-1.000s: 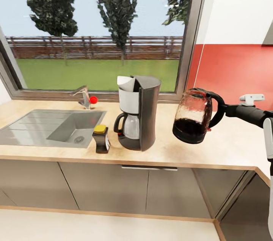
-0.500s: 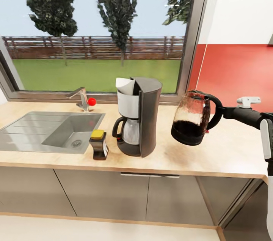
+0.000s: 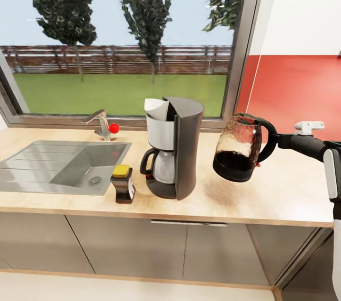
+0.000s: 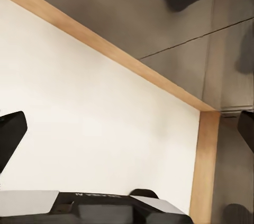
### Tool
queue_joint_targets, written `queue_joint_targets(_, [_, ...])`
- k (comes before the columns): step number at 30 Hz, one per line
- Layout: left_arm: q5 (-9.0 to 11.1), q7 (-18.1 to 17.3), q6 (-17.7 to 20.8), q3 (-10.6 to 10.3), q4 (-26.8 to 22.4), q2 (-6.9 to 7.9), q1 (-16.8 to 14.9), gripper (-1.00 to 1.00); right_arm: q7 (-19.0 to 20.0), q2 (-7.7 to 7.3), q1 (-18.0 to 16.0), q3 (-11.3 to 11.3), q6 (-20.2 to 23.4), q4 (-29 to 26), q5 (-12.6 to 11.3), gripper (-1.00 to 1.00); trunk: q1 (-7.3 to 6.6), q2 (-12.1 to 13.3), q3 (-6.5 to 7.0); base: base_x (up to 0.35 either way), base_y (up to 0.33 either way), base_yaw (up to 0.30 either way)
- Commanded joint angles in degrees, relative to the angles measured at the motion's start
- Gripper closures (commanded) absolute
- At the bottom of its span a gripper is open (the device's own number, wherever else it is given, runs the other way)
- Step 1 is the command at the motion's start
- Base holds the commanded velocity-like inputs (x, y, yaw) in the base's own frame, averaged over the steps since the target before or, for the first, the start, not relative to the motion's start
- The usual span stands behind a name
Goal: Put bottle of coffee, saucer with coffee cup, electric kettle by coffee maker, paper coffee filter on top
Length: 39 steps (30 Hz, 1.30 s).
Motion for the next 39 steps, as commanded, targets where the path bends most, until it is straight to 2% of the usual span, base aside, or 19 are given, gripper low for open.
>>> queue_joint_targets(1, [0.3,0.2,-0.3,-0.5,0.0,-0.01,0.0,-1.0,0.2,0.02,-0.1,-0.1,0.3,0.0,-0.3,1.0,0.02,0.0,-0.07,0.21,0.026,0.0])
queue_joint_targets(5, [0.3,0.5,-0.3,-0.5,0.0,-0.03,0.0,-1.0,0.2,0.1,-0.1,-0.1,-2.3,0.2,-0.2,1.0,0.02,0.0,-0.07,0.093,0.011,0.0])
queue_joint_targets(11, [0.3,0.6,-0.3,-0.5,-0.1,-0.04,0.0,-1.0,0.3,0.1,-0.1,0.0,-3.3,1.7,-0.3,1.0,0.02,0.0,-0.07,0.063,0.041,0.0])
queue_joint_targets(39, [0.3,0.5,-0.4,-0.5,-0.1,-0.05,-0.1,-1.0,0.3,0.1,-0.1,0.0,-3.3,1.9,-0.3,1.0,0.02,0.0,-0.07,0.013,0.011,0.0])
